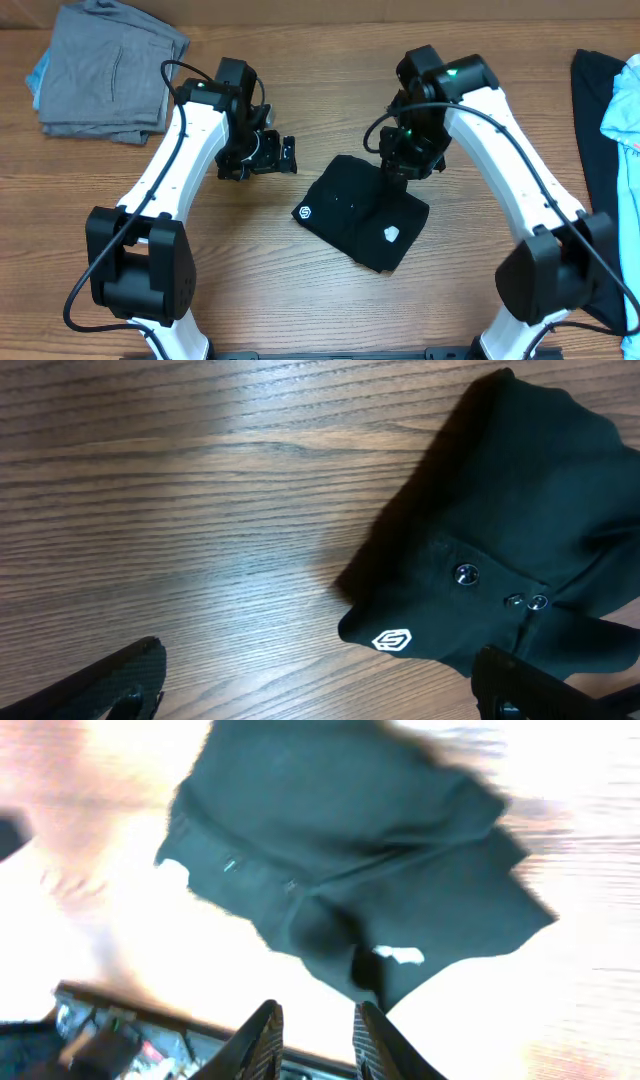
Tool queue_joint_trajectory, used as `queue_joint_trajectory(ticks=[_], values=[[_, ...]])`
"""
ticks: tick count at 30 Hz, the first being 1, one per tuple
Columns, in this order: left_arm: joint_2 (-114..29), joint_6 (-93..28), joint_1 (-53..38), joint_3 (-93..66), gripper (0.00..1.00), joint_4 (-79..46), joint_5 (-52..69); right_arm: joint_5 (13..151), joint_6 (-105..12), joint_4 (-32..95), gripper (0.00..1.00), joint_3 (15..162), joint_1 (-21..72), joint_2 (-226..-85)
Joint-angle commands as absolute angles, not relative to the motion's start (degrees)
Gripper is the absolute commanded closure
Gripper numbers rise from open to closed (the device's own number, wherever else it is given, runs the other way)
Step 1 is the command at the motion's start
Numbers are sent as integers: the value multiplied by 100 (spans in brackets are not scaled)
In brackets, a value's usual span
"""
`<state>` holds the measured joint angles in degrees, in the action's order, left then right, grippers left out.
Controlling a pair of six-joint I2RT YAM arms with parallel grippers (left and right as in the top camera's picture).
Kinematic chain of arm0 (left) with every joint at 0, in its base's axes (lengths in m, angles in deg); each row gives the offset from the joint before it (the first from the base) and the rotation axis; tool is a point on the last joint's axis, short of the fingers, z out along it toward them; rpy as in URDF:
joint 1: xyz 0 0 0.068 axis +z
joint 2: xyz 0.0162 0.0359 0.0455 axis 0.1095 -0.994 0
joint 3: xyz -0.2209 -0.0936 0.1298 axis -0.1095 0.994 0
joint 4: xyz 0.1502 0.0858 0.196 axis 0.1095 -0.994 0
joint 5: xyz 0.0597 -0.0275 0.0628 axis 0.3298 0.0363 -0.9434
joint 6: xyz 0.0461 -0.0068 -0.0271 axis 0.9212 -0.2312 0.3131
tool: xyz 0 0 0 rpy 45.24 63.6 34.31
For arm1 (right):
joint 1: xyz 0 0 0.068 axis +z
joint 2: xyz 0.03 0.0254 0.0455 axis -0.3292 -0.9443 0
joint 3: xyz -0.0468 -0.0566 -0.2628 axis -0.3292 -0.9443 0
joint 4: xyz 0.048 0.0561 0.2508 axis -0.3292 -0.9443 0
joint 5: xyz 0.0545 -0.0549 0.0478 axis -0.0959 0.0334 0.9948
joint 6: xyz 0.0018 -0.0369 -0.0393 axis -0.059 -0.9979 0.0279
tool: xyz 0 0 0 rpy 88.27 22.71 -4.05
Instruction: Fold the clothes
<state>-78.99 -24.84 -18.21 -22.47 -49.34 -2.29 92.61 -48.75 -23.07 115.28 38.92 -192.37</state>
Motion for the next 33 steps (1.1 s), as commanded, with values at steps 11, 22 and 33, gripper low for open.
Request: queue_joint_trajectory(ticks=[11, 22, 33], values=[[-7855, -2521, -1810, -2227, 0, -4975, -190, 11366, -6059, -274, 71, 8523, 3798, -19285], [-7855, -2504, -1832, -2227, 0, -4964, -188, 10009, -5089, 495, 71, 7636, 2474, -19283], [-7855, -2497, -1847, -2227, 0, -4940, -190, 10022, -4757, -517, 79, 8757, 2439, -18135]])
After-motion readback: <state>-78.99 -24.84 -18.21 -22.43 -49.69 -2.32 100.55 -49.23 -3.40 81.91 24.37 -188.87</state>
